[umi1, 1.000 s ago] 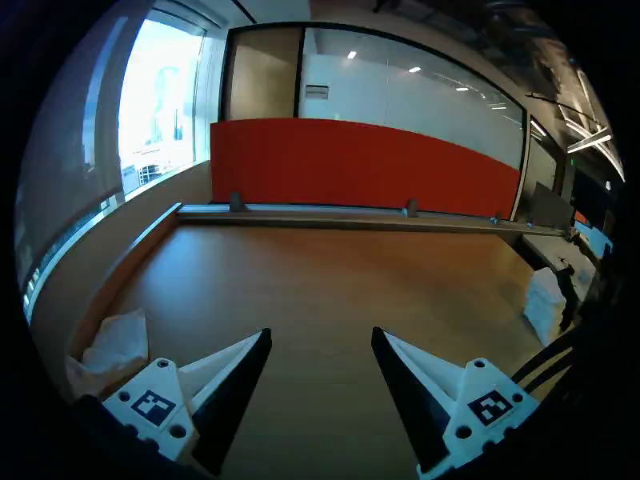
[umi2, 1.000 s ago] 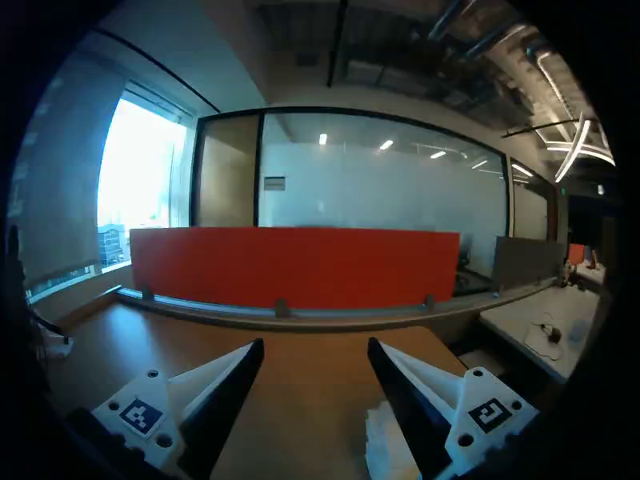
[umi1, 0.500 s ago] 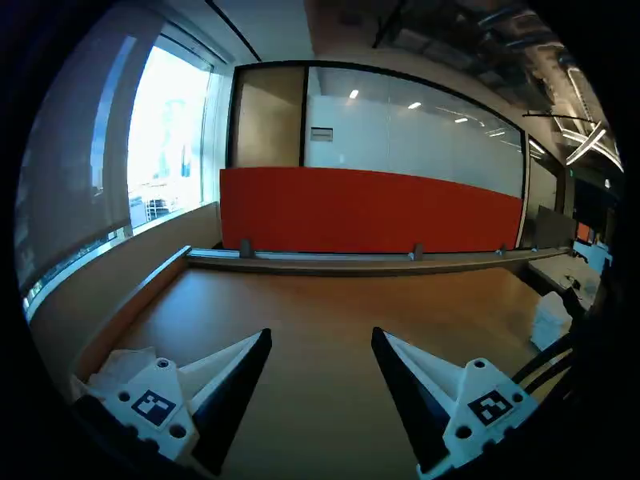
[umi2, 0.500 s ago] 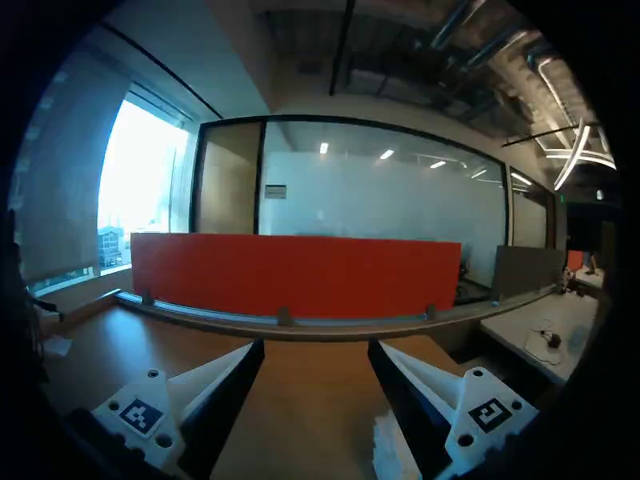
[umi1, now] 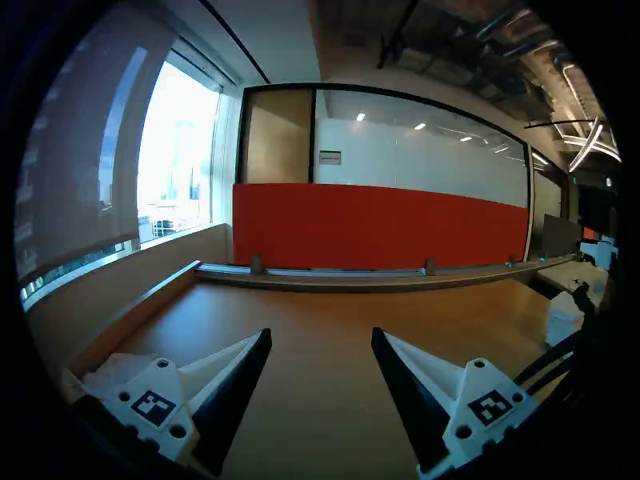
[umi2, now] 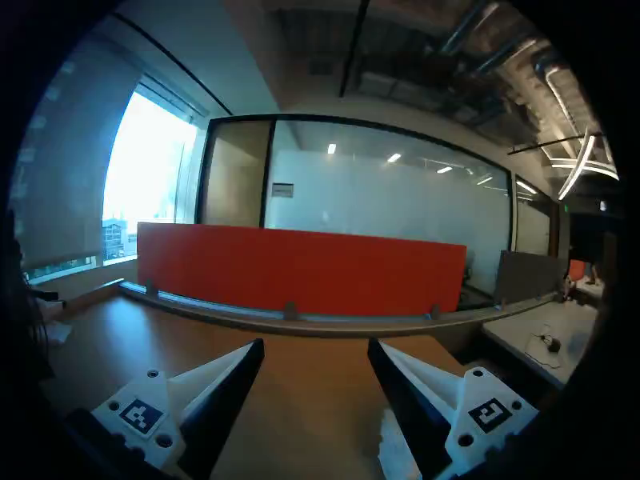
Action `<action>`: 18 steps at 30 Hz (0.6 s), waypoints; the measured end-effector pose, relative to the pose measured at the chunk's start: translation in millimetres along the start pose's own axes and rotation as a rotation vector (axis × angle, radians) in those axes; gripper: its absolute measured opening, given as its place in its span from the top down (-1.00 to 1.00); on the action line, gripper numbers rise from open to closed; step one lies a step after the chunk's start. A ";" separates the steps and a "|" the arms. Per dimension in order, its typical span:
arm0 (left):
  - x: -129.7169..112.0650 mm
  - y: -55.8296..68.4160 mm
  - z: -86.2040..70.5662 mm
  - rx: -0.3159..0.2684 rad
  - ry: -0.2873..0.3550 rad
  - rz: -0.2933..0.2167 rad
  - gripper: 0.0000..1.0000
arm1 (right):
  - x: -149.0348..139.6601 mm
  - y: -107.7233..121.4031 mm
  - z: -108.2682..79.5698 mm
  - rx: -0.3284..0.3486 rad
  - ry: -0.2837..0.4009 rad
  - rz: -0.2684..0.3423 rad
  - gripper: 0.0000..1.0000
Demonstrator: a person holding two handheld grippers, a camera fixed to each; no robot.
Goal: Fold towel
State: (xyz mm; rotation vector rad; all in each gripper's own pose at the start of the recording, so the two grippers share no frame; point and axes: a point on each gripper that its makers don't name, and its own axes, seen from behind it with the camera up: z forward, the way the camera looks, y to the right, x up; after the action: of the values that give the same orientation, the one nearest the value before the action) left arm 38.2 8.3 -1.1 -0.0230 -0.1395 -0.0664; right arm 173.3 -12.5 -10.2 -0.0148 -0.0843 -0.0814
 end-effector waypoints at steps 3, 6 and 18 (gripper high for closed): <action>-13.5 -5.0 1.9 0.008 0.006 -0.012 -0.85 | -4.7 -5.6 -3.2 0.010 -0.003 -0.011 -1.00; -20.6 -9.7 3.6 0.017 0.034 -0.017 -0.85 | -6.7 -9.2 -6.1 0.016 -0.001 -0.017 -1.00; -48.0 -16.1 8.9 0.032 0.096 0.024 -0.85 | -26.9 -9.3 -8.8 0.014 -0.012 0.004 -1.00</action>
State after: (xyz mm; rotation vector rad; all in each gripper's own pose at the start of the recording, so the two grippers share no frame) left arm -11.6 -4.5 1.3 0.0110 -0.0439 -0.0410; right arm 146.5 -19.8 -21.2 -0.0015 -0.0970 -0.0770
